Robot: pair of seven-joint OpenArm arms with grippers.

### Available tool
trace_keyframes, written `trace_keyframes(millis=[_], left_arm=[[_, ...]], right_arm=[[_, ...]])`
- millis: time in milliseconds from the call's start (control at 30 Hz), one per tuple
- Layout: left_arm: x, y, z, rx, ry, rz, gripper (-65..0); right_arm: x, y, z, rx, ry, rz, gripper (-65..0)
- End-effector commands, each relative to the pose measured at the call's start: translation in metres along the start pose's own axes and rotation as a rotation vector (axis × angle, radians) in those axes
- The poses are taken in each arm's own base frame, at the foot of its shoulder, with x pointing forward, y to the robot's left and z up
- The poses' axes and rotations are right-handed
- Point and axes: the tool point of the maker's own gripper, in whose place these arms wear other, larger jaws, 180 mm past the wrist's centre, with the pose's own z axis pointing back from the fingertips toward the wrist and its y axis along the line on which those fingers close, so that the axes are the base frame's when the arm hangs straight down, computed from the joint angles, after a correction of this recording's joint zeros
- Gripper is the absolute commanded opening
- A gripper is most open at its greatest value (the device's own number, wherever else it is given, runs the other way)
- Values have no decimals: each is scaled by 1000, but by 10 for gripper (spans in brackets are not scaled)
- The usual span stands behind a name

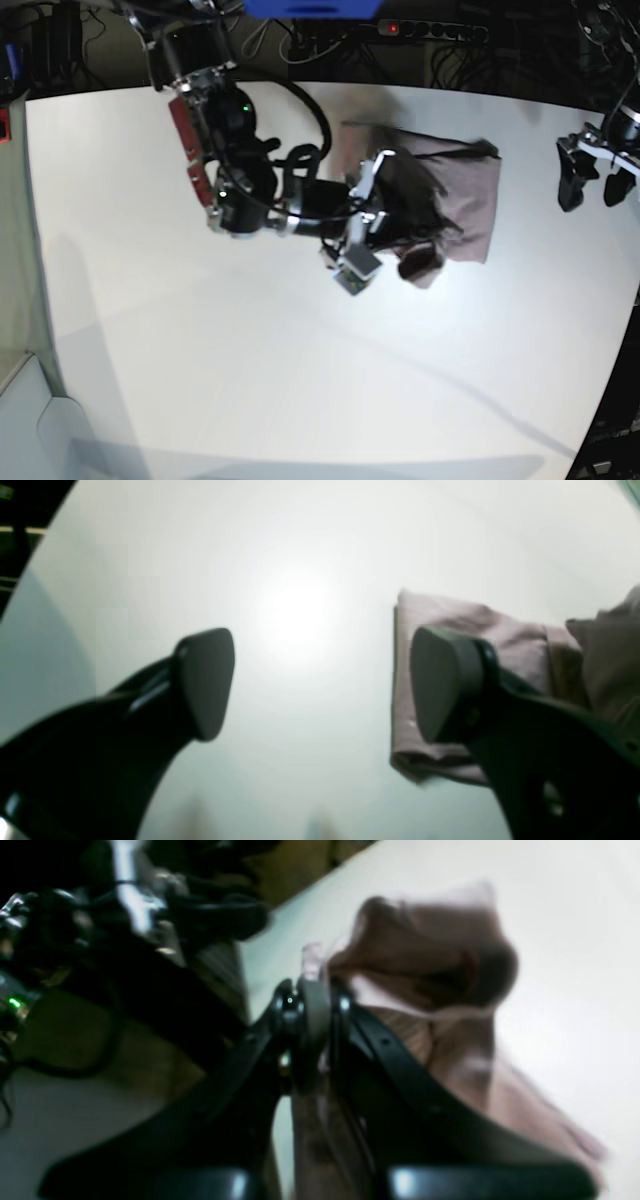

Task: Layout the t-shirt on the table in an organized manner, then fold the t-shirt properly
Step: 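Fold the held end with the right gripper over onto the left gripper's half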

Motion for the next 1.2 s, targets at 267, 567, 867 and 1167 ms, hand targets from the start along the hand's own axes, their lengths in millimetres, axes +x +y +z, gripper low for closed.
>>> trace_keyframes(millis=[267, 567, 867, 1167], left_arm=[[-8, 2, 16, 1, 14, -8, -115], [-18, 4, 22, 7, 42, -4, -115], [-26, 3, 25, 7, 66, -3, -115], [-28, 3, 36, 12, 87, -34, -115]], right_arm=[[3, -27, -25, 17, -37, -81, -650], [5, -36, -35, 17, -32, -102, -631], [29, -18, -45, 56, -91, -86, -308], [35, 0, -18, 52, -132, -10, -303]])
